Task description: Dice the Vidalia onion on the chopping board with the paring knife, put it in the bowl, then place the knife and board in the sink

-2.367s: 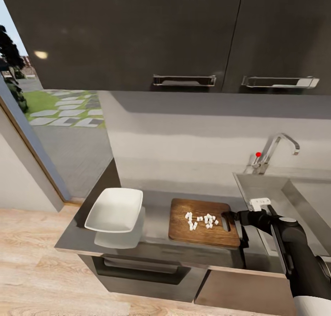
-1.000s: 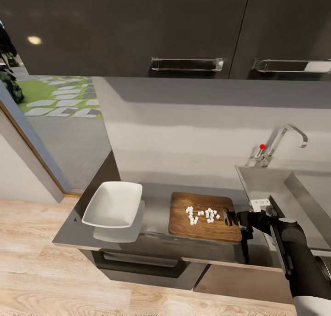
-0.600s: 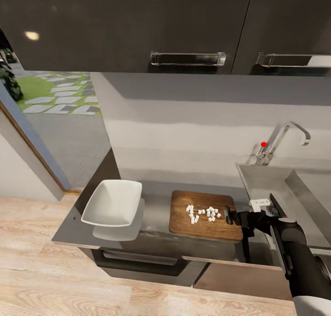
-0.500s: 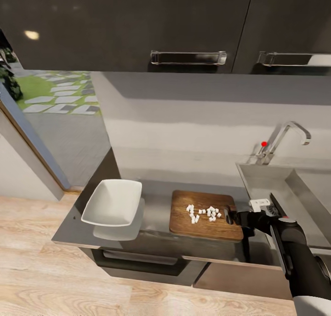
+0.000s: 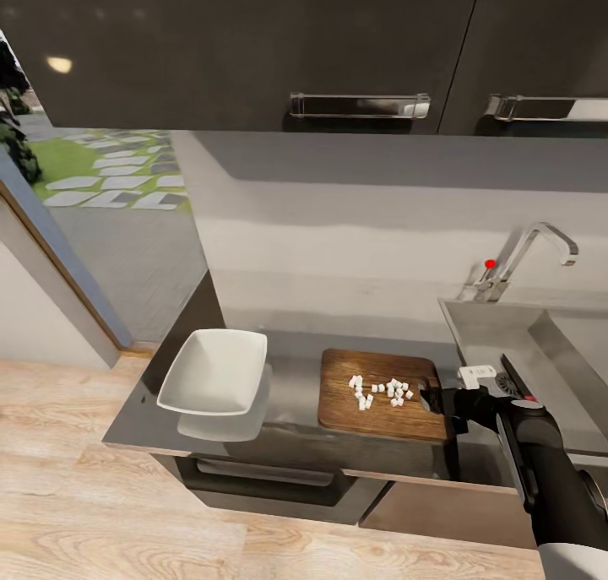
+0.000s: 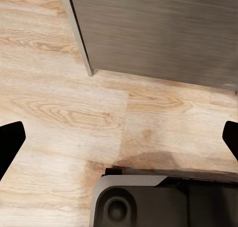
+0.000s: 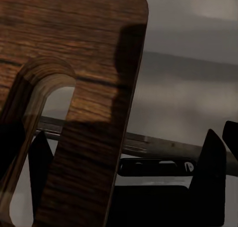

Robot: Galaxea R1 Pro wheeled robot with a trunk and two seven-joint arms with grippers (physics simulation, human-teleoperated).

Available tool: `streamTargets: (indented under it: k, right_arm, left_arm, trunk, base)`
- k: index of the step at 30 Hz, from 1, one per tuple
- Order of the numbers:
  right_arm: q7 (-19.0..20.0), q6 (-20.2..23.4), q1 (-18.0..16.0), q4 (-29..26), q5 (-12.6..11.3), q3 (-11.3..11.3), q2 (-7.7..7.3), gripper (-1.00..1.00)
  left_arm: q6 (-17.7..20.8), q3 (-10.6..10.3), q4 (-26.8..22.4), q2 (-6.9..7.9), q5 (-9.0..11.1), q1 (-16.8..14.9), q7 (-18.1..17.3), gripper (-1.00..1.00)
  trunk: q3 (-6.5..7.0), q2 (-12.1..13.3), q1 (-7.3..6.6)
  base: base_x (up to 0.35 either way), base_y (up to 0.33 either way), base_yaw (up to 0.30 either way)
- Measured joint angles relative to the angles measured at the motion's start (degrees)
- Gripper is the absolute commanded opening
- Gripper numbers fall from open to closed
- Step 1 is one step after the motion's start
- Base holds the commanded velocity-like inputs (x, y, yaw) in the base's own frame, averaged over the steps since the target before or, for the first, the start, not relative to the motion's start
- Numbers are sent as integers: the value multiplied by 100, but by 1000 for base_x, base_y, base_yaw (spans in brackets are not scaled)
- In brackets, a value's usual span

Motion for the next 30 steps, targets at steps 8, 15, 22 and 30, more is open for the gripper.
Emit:
streamTargets:
  k: [8,15,22,30]
  right_arm:
    - [-39,-38,-2,73,-37,1,-7,100]
    - [-98,-35,-2,77,-77,-3,-7,100]
    - [-157,-57,-3,81,-4,-1,1,-100]
    - [-158,-55,-3,80,17,-3,0,-100]
  left_arm:
    - [0,-1,0,0,0,0,0,100]
    - [0,-1,9,0,0,0,0,100]
    - [0,3,9,0,0,0,0,100]
    - [0,1,9,0,0,0,0,100]
  trunk:
    - [1,-2,-1]
    - [1,-2,-1]
    - [-2,-2,-1]
    - [-2,-2,-1]
  base:
    - [0,0,0]
    - [0,0,0]
    - [0,0,0]
    - [0,0,0]
